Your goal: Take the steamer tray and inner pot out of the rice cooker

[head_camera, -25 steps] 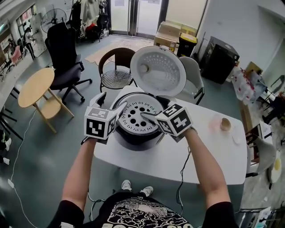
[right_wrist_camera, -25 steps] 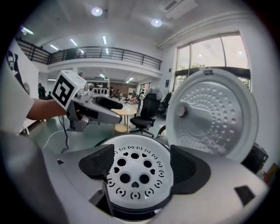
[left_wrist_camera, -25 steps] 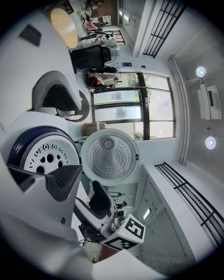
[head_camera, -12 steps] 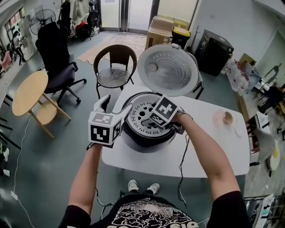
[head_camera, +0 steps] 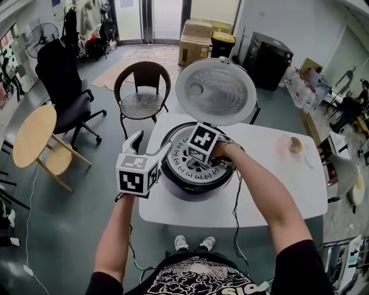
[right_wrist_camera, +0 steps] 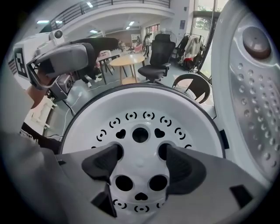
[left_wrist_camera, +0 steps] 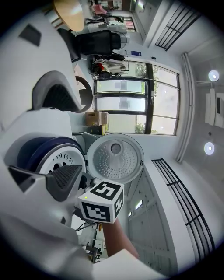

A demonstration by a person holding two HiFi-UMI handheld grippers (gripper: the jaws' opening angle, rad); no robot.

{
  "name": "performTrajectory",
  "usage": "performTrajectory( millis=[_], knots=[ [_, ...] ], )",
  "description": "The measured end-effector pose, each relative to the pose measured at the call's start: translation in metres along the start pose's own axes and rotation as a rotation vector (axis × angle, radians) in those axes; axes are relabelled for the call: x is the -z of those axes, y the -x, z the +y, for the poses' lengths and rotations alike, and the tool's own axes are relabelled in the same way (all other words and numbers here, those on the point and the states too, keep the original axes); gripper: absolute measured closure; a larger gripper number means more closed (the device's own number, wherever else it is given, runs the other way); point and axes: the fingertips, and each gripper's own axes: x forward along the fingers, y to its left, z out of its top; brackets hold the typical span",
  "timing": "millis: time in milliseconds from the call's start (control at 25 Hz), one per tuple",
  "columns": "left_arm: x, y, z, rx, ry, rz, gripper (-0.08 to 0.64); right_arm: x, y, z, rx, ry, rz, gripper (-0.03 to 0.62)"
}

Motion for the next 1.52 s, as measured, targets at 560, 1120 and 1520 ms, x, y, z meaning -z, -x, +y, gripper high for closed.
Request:
performTrajectory(
  millis=[560,1120,1520],
  knots=[
    [-0.016,0.025,0.008,-0.013,0.014,-0.042,0.179,-0.014,0.039,0.008,0.061,-0.023,-0.008,0.296],
    [-0.075,0.031,-0.047,0.075,-0.028,-0.155,0.179,0.029,0.131,0.003,0.181,-0.085,-0.063,0.299],
    [-0.103,-0.011,-0.181,0.312,-0.118,-0.176,0.179,0.161,0.180,-0.020,0.259,-0.325,-0.081,0.299]
  ],
)
